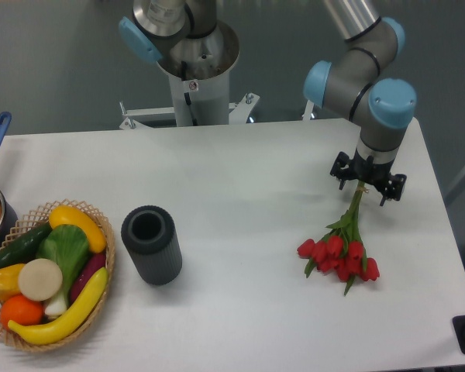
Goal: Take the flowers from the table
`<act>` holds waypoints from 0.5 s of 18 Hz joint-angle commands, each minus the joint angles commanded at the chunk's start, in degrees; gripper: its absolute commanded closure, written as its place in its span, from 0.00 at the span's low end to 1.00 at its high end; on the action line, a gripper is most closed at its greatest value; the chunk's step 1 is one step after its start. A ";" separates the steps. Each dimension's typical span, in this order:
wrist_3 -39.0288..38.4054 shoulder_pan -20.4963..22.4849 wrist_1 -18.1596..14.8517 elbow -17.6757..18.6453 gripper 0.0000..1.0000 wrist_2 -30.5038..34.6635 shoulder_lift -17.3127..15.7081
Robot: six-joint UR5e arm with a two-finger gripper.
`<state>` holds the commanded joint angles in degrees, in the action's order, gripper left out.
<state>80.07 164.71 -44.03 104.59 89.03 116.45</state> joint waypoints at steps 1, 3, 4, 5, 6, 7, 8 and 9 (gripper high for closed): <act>-0.09 -0.44 0.00 -0.52 0.00 0.00 0.61; -0.17 -1.40 -0.17 -1.23 0.14 0.09 1.14; -0.18 -1.58 -0.18 -1.23 0.27 0.17 1.23; -0.18 -1.58 -0.18 -1.15 0.42 0.18 1.58; -0.44 -1.58 -0.18 -0.97 0.60 0.09 1.67; -0.61 -1.67 -0.18 -0.88 0.78 0.17 1.67; -0.62 -1.67 -0.26 -0.79 0.99 0.18 1.59; -0.62 -1.67 -0.35 -0.79 1.00 0.09 1.41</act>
<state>79.45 163.04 -44.38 103.80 89.12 117.86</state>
